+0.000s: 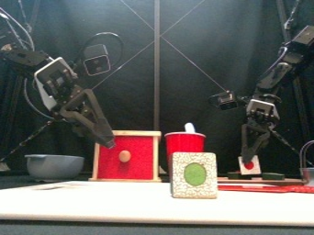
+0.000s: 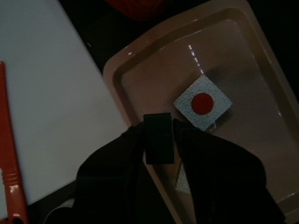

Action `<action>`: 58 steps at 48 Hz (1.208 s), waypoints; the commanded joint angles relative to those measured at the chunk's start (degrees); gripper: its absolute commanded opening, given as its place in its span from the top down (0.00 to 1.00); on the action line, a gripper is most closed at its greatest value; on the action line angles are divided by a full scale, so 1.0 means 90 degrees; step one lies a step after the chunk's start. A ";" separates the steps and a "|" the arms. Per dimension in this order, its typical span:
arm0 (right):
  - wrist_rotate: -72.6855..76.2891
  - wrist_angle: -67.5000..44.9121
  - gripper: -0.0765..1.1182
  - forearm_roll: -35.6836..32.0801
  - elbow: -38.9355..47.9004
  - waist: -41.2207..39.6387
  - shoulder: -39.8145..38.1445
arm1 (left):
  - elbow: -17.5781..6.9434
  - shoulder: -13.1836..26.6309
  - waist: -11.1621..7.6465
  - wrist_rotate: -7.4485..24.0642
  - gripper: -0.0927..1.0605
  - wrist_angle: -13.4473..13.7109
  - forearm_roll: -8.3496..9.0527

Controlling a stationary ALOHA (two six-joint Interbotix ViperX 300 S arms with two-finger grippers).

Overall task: Place sushi on board then cut the sushi with the knife then place the pieces on the plate
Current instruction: Place the 4 sushi pieces on the plate

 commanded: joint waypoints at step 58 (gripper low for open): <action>-0.0010 -0.1318 0.25 0.1523 -0.2393 0.4248 0.1895 | -0.0107 -0.0039 0.0010 -0.0020 0.27 -0.0020 0.0000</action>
